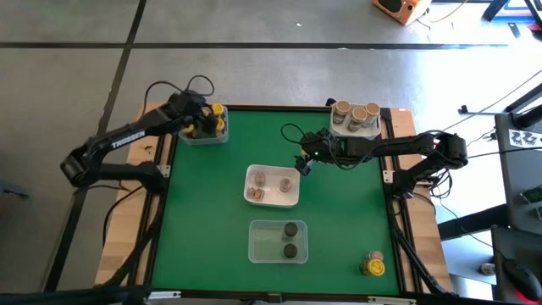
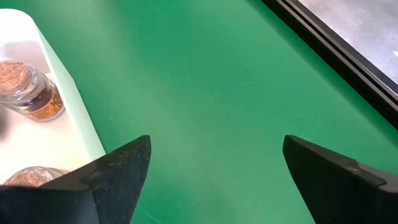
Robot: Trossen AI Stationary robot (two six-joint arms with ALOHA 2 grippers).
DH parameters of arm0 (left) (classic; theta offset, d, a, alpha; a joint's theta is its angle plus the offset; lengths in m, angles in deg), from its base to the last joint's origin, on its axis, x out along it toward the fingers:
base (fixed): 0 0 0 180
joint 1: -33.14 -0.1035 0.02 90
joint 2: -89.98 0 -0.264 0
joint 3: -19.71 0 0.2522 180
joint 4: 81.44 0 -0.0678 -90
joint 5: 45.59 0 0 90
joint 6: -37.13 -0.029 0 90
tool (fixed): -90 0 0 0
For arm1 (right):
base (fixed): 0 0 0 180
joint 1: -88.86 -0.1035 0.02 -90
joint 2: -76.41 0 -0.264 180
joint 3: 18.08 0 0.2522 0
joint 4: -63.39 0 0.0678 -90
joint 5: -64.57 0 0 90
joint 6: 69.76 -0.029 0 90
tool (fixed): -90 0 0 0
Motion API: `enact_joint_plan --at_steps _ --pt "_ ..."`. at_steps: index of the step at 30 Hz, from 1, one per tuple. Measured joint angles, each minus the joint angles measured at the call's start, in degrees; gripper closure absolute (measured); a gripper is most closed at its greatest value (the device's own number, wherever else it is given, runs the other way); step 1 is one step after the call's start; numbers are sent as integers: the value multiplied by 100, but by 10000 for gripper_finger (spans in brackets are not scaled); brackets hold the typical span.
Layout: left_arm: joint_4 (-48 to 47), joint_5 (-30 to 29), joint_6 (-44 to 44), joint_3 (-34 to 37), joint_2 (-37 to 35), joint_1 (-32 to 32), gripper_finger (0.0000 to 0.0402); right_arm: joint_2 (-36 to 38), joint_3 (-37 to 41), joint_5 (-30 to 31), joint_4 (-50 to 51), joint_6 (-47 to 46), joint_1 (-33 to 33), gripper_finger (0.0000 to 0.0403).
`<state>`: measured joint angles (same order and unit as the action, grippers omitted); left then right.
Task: Sort spices by type
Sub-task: Put the yellow seasoning bottle into the top transparent bin
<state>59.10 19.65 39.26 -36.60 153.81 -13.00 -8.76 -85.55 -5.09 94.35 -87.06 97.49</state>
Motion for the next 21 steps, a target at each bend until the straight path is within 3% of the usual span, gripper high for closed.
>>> enact_joint_plan --at_steps 9,17,21 --pt "-91 443 -11 -73 -1093 1208 9 0 0 -75 -58 0 0 40" --pt "-61 996 60 163 -1525 2630 9 0 -2 -357 -90 -224 0 40" --pt "125 1011 77 434 -1498 3328 9 0 -68 -967 56 -227 -2 40"
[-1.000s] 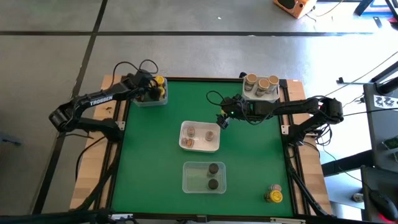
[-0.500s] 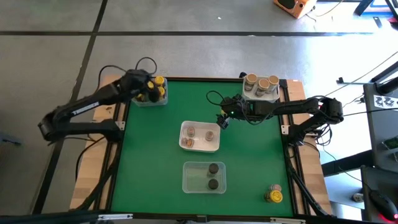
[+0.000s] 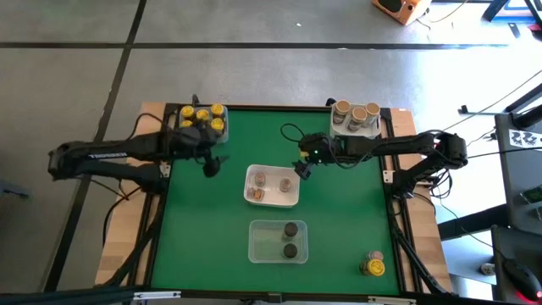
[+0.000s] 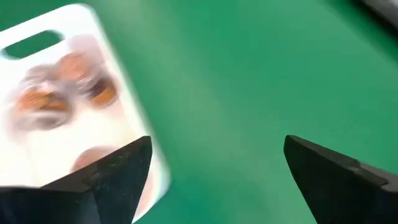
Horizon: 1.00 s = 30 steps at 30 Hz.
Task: Sort spices by type
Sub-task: Put the yellow seasoning bottle into the top transparent bin
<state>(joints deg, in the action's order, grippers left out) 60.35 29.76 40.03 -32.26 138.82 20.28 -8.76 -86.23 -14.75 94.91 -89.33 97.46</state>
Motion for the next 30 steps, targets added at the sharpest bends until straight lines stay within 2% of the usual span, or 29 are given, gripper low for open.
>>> enact_joint_plan --at_steps 2,7,14,17,21,30 --pt "-2 6 87 139 6 279 9 0 -157 -297 315 -5 -56 40" --pt "-17 2 432 472 2 748 9 24 -791 -378 1594 -132 -573 40" --pt "510 -8 471 1127 4 1078 9 31 -1787 -317 3197 -1246 -1672 40" --pt "763 -7 514 1340 4 1198 9 31 -2129 -368 3752 -2125 -2187 40" --pt "763 -9 350 1350 2 1282 9 37 -2466 -518 4368 -3772 -2866 40" --pt "755 -11 328 1350 4 1466 9 -100 -2548 -976 4726 -7383 -4447 40"
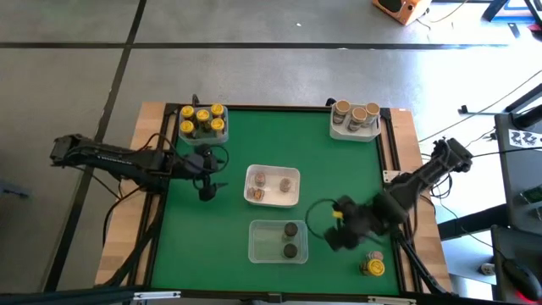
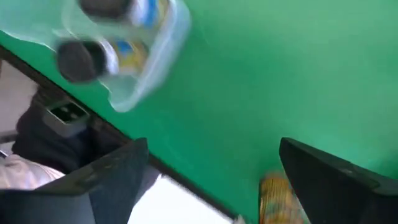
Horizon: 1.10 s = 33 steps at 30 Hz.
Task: Sort spices by type
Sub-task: Put the yellow seasoning bottle into the top transparent bin
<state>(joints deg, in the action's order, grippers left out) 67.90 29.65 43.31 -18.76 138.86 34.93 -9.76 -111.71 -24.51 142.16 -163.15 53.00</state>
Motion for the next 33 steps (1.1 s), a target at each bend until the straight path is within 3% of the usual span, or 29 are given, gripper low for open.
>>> enact_joint_plan --at_steps 7,15,18,23,33 --pt "-29 3 146 0 0 341 9 -354 0 -798 442 -2187 -864 40" --pt "-25 4 447 0 0 818 9 -804 0 -1432 254 -3705 -1598 40" --pt "-27 5 518 0 0 986 9 -978 0 -1557 239 -3987 -1835 40" --pt "-27 4 689 0 0 1262 9 -1197 0 -1259 -49 -4130 -2065 40" --pt "-42 2 999 -2 0 1679 9 -1534 0 -1244 306 -4139 -2073 40"
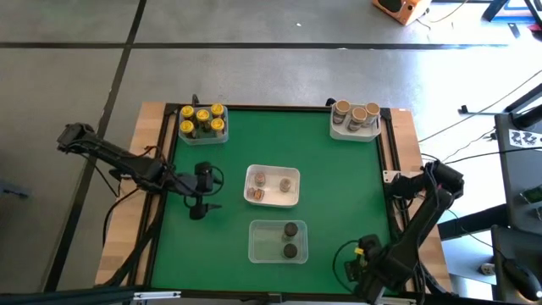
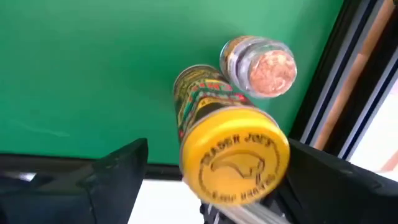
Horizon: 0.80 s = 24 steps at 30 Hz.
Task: Sort spices by type
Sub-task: Put the yellow seasoning bottle into the top transparent bin
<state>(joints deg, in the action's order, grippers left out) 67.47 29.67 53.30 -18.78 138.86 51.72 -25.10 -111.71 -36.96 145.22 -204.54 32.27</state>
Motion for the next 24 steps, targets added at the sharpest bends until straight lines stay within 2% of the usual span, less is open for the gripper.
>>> enact_joint_plan --at_steps 5,8,11,15,16,20,24 --pt "0 0 66 -2 0 175 9 -147 4 -45 -120 -26 -2 41" --pt "-3 0 145 -2 2 261 9 -286 4 -102 -204 4 -2 56" --pt "-3 0 150 -4 2 332 9 -330 4 -10 -288 36 -4 98" --pt "-2 0 189 -4 2 411 9 -339 -3 214 -361 59 -4 172" --pt "-2 -2 221 -4 2 424 9 -333 -9 243 -367 83 -2 179" --pt "2 0 332 -4 2 438 9 -333 -9 400 -364 292 -6 179" --pt "10 0 434 -4 2 438 9 -342 -63 815 -274 554 7 179"
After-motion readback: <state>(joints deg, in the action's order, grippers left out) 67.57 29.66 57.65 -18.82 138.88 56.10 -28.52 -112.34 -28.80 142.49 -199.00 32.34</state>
